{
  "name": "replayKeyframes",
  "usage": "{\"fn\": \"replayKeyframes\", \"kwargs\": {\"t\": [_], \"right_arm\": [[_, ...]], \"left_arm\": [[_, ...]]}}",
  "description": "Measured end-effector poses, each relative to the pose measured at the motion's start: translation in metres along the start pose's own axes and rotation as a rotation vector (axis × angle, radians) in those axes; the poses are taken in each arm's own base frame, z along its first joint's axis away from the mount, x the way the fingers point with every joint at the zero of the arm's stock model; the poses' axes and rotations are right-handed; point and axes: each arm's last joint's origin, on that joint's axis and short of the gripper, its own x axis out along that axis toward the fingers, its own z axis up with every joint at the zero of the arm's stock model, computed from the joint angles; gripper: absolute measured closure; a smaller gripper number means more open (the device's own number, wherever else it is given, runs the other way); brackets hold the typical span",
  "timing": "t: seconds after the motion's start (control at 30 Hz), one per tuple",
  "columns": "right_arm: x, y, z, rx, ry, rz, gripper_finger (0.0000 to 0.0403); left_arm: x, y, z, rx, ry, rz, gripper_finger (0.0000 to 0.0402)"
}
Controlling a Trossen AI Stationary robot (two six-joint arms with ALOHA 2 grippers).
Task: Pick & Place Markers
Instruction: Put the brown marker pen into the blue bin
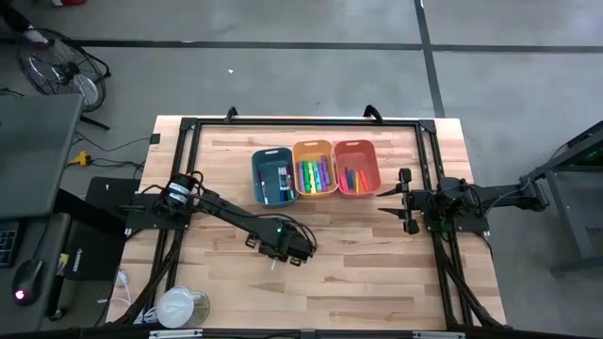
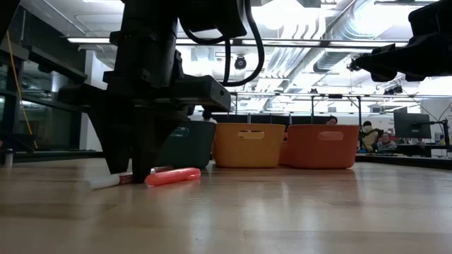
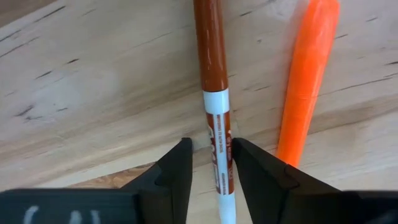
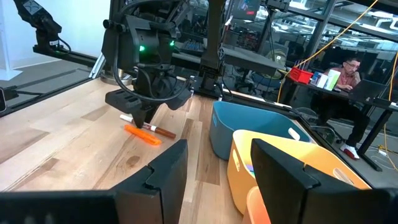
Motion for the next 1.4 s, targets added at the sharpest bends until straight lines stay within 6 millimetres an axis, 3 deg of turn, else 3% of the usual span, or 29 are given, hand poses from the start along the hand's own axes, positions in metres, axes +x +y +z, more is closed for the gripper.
{"fn": "replayKeyframes", "kwargs": {"t": [0.33, 0.7, 0.97, 1.4], "right_arm": [[0.0, 0.0, 0.0, 0.0, 0.0, 0.0, 0.0236], [0.0, 0.0, 0.0, 0.0, 0.0, 0.0, 0.0236], [0.0, 0.0, 0.0, 0.0, 0.0, 0.0, 0.0236], [0.0, 0.0, 0.0, 0.0, 0.0, 0.0, 0.0236]], "left_arm": [[0.0, -0.001, 0.0, 0.006, -0.012, -0.013, 0.0382], [-0.002, 0.0, 0.005, 0.002, -0.033, -0.004, 0.0382], [-0.025, 0.004, 0.008, 0.005, -0.086, -0.052, 0.0382], [-0.088, 0.032, 0.025, -0.023, -0.167, -0.072, 0.0382]]}}
